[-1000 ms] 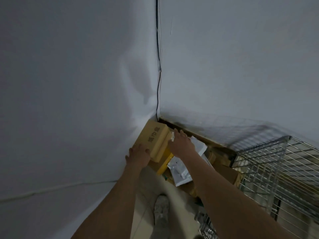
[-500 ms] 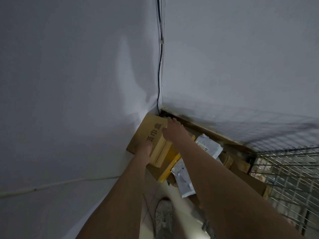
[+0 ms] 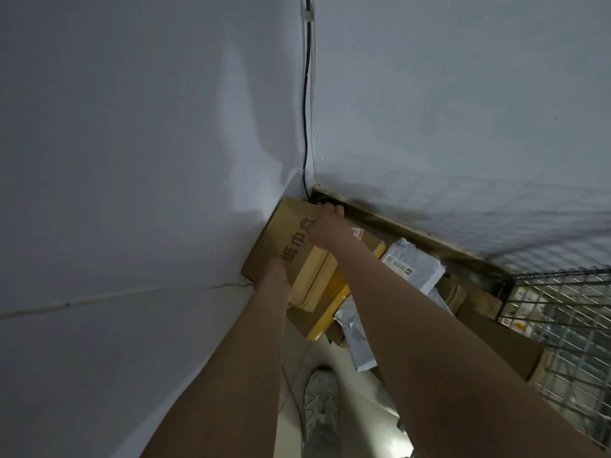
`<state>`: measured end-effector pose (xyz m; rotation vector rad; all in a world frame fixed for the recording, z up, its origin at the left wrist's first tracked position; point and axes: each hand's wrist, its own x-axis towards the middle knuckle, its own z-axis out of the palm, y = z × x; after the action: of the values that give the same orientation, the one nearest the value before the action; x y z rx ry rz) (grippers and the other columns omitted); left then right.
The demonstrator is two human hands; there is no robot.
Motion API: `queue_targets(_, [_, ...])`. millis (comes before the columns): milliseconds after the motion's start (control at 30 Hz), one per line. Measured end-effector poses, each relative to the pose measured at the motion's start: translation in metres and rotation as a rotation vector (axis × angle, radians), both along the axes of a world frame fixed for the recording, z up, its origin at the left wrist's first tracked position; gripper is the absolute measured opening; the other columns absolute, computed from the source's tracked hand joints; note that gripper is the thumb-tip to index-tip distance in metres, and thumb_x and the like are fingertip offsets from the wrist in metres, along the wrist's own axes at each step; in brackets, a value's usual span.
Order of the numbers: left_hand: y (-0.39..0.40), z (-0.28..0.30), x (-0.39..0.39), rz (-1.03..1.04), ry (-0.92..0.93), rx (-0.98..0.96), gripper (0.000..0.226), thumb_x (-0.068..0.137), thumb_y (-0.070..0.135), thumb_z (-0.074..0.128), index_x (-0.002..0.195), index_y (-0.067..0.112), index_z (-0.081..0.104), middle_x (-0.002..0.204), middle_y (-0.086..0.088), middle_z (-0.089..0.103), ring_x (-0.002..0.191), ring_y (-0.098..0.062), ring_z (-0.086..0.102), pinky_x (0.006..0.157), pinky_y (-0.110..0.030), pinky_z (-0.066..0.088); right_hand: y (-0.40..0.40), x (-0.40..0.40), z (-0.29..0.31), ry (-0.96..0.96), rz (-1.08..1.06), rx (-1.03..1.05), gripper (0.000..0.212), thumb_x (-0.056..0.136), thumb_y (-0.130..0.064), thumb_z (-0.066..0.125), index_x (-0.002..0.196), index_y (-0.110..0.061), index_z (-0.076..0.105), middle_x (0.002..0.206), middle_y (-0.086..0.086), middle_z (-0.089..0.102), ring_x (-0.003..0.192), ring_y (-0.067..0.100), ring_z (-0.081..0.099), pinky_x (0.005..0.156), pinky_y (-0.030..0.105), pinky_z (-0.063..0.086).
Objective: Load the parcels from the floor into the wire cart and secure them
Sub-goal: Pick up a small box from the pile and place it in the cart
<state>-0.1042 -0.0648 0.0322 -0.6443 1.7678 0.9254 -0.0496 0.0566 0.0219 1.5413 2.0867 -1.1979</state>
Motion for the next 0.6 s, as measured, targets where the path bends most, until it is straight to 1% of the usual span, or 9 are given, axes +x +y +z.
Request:
queue_targets(133, [-0.008, -0.012, 0.005, -0.045, 0.049, -0.042, 0.051, 0.078, 0.046, 0.051, 0.120, 0.016, 0.056, 0.114, -0.011, 0.062, 0.106, -0.036, 0.060, 0.097, -0.053, 0.050, 0.010, 0.030, 0.028, -0.029, -0.095, 0.047, 0.070, 0.095, -0.046, 0.053, 0.148, -0.008, 0.028, 0.151, 0.011, 0.019, 0.132, 0.039, 0.038, 0.108, 0.048, 0.040])
queue_targets(233, [0.001, 0.037, 0.027, -0.049, 0.106, -0.053, 0.033, 0.087, 0.039, 0.056, 0.113, 0.018, 0.053, 0.119, -0.011, 0.061, 0.110, -0.034, 0.059, 0.099, -0.050, 0.049, 0.021, 0.066, 0.068, -0.034, -0.166, 0.113, 0.064, 0.092, -0.049, 0.054, 0.141, -0.012, 0.037, 0.142, 0.013, 0.033, 0.132, 0.040, 0.033, 0.107, 0.053, 0.036])
queue_targets(300, [0.011, 0.083, 0.045, -0.105, 0.192, -0.019, 0.028, 0.098, 0.036, 0.049, 0.118, 0.018, 0.054, 0.125, -0.007, 0.055, 0.113, -0.030, 0.053, 0.096, -0.038, 0.044, 0.028, 0.093, 0.102, -0.010, -0.238, 0.156, 0.055, 0.091, -0.046, 0.055, 0.131, -0.011, 0.042, 0.129, 0.014, 0.043, 0.124, 0.038, 0.039, 0.096, 0.047, 0.043])
queue_targets(333, [0.017, 0.100, 0.053, -0.128, 0.208, 0.007, 0.028, 0.101, 0.035, 0.048, 0.120, 0.015, 0.052, 0.126, -0.006, 0.050, 0.113, -0.030, 0.050, 0.091, -0.036, 0.041, 0.031, 0.108, 0.121, 0.040, -0.308, 0.143, 0.050, 0.091, -0.041, 0.055, 0.126, -0.009, 0.042, 0.122, 0.015, 0.048, 0.116, 0.037, 0.046, 0.083, 0.041, 0.047])
queue_targets(367, [0.023, 0.114, 0.060, -0.123, 0.224, 0.053, 0.038, 0.101, 0.033, 0.049, 0.128, 0.007, 0.051, 0.129, -0.008, 0.047, 0.115, -0.031, 0.049, 0.088, -0.036, 0.040, 0.034, 0.123, 0.140, 0.100, -0.392, 0.117, 0.045, 0.091, -0.037, 0.056, 0.122, -0.007, 0.041, 0.115, 0.015, 0.053, 0.105, 0.034, 0.052, 0.069, 0.035, 0.046])
queue_targets(400, [0.029, 0.129, 0.067, -0.125, 0.255, 0.083, 0.045, 0.100, 0.032, 0.051, 0.135, 0.004, 0.048, 0.135, -0.011, 0.045, 0.116, -0.033, 0.049, 0.088, -0.038, 0.041, 0.035, 0.138, 0.160, 0.147, -0.459, 0.105, 0.043, 0.092, -0.033, 0.056, 0.120, -0.006, 0.040, 0.111, 0.016, 0.056, 0.096, 0.032, 0.055, 0.063, 0.034, 0.045])
queue_targets(467, [0.039, 0.165, 0.084, -0.171, 0.309, 0.164, 0.052, 0.097, 0.032, 0.056, 0.142, 0.010, 0.044, 0.140, -0.015, 0.042, 0.113, -0.034, 0.052, 0.086, -0.038, 0.045, 0.038, 0.168, 0.199, 0.192, -0.529, 0.121, 0.047, 0.091, -0.034, 0.058, 0.125, -0.007, 0.039, 0.115, 0.017, 0.058, 0.094, 0.030, 0.059, 0.072, 0.039, 0.051])
queue_targets(533, [0.046, 0.203, 0.104, -0.200, 0.346, 0.257, 0.049, 0.095, 0.030, 0.058, 0.139, 0.014, 0.044, 0.134, -0.013, 0.049, 0.103, -0.030, 0.056, 0.078, -0.036, 0.047, 0.035, 0.197, 0.238, 0.218, -0.557, 0.148, 0.063, 0.090, -0.042, 0.061, 0.139, -0.011, 0.038, 0.129, 0.016, 0.053, 0.110, 0.033, 0.058, 0.091, 0.045, 0.052])
queue_targets(600, [0.048, 0.243, 0.126, -0.230, 0.367, 0.338, 0.046, 0.095, 0.030, 0.059, 0.136, 0.019, 0.043, 0.126, -0.009, 0.056, 0.099, -0.027, 0.058, 0.077, -0.035, 0.050, 0.026, 0.227, 0.276, 0.265, -0.574, 0.170, 0.073, 0.088, -0.050, 0.064, 0.145, -0.015, 0.037, 0.137, 0.015, 0.044, 0.120, 0.035, 0.053, 0.101, 0.049, 0.048])
